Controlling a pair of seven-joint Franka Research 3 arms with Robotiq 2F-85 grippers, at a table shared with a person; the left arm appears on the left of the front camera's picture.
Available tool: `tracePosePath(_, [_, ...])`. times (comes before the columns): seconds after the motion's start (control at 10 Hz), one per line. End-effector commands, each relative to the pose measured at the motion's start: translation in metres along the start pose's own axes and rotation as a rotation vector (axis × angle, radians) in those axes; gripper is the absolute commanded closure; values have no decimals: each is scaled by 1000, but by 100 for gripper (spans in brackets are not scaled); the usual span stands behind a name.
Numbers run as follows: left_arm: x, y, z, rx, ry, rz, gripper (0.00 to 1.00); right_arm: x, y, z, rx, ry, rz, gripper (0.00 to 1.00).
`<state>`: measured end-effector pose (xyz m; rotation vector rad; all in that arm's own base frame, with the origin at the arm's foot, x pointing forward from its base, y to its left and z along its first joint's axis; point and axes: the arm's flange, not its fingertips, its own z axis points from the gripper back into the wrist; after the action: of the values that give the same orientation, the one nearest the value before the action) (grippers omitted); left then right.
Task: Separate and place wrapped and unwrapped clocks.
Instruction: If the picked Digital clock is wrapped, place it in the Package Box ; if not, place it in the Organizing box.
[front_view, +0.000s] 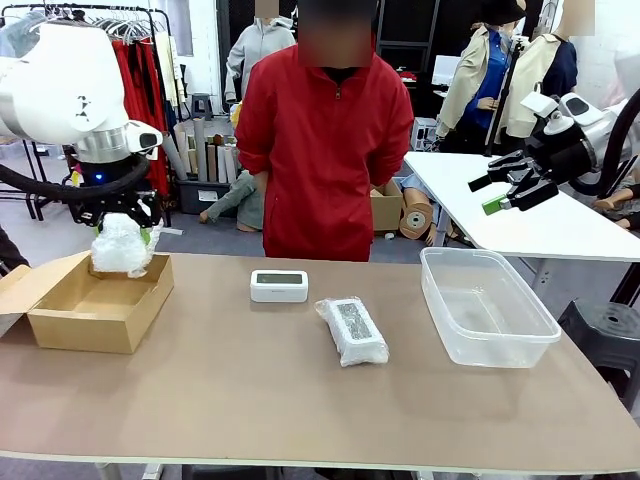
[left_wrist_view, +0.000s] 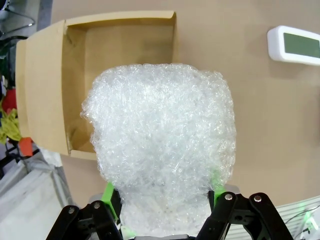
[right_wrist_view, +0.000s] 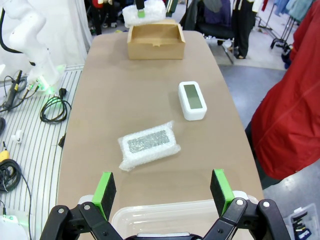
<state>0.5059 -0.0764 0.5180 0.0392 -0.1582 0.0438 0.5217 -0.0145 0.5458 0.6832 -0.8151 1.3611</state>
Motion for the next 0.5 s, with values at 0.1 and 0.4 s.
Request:
tracePosePath(0.1, [0, 6, 1, 6, 5, -11, 100, 1, 1, 1, -3, -2, 3, 0])
tracePosePath(0.4, [7, 8, -2, -1, -40, -67, 100, 1, 1, 1, -3, -2, 3, 0])
